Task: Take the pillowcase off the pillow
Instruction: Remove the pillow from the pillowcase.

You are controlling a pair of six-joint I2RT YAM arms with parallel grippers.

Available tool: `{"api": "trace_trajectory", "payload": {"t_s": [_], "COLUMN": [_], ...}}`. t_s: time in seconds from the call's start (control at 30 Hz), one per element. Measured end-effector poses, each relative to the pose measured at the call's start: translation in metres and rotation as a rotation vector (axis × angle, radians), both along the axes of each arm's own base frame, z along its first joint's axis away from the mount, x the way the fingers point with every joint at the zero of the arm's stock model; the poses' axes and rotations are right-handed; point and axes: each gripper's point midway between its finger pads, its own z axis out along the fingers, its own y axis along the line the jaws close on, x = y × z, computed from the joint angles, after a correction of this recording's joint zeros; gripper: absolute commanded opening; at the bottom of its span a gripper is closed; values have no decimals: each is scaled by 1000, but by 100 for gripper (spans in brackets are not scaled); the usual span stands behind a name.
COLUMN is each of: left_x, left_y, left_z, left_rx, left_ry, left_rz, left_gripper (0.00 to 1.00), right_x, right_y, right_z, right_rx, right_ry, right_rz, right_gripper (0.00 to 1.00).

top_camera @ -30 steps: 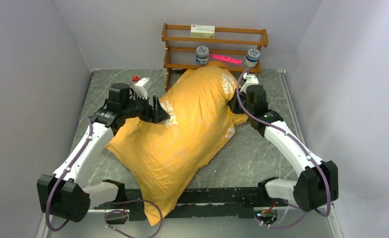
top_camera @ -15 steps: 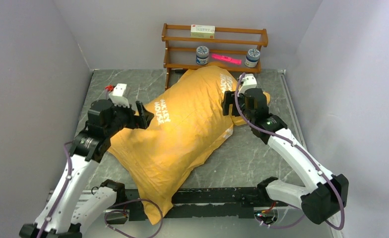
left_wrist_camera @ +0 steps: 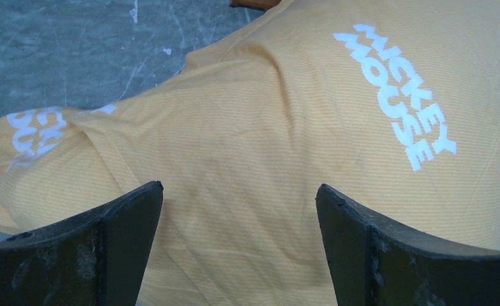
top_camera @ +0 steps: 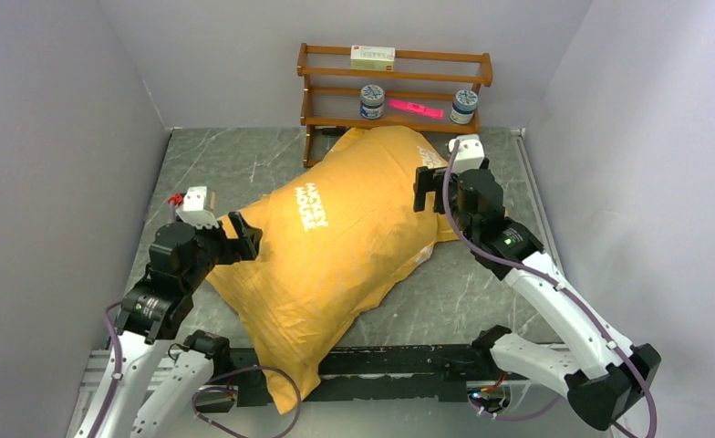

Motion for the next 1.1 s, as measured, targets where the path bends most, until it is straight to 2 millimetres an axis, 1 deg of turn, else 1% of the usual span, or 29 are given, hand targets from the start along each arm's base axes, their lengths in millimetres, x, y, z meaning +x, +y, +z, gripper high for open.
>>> {"api": "trace_trajectory", "payload": {"t_s": [0.1,0.17,0.23,0.27,0.33,0.37,0.47,0.5,0.57,0.6,0.67,0.7,0.77,0.83,0.87,0.9,0.93,1.03,1.1], "left_x": [-3,-6,-8,-10,-12,-12,-13,-13,-13,-13,-13,-12,-11,-9,-8,-6,-5,0,3], "left_y": [1,3,5,6,8,8,8,8,7,6,5,5,3,-1,-2,-4,-6,-10,-13], "left_z": [-6,-8,-8,-7,-7,-8,-14,-18,-27,-30,-34,-34,-34,-34,-35,-36,-36,-37,-37], "left_rx": [-19,-33,-40,-47,-55,-57,-61,-61,-61,-60,-58,-58,-61,-65,-66,-68,-69,-74,-79], "left_ry": [7,13,15,13,10,10,23,33,56,63,74,76,77,83,86,90,92,96,99], "left_rz": [13,30,42,50,62,67,71,71,70,68,65,63,54,40,34,27,22,8,-3], "left_gripper": [95,95,95,95,95,95,95,95,95,95,94,94,94,94,94,94,94,93,93], "right_x": [6,15,29,37,51,57,70,74,84,89,96,99,101,100,100,100,100,101,100], "right_y": [-4,-7,-19,-28,-46,-51,-47,-42,-40,-37,-33,-31,-27,-26,-26,-27,-29,-35,-42], "right_z": [-11,-18,-24,-28,-39,-45,-55,-56,-69,-74,-86,-91,-99,-103,-103,-103,-103,-99,-93], "right_rx": [-31,-41,-31,-20,3,22,94,125,154,170,198,211,230,245,244,244,238,236,222], "right_ry": [30,58,88,100,133,150,178,179,208,220,244,253,267,270,266,265,260,247,228], "right_rz": [-20,-25,-46,-66,-99,-101,-46,-10,12,28,56,69,91,103,105,102,99,70,36], "right_gripper": [100,100,100,100,100,100,100,100,99,96,87,80,57,30,14,5,0,0,0]}}
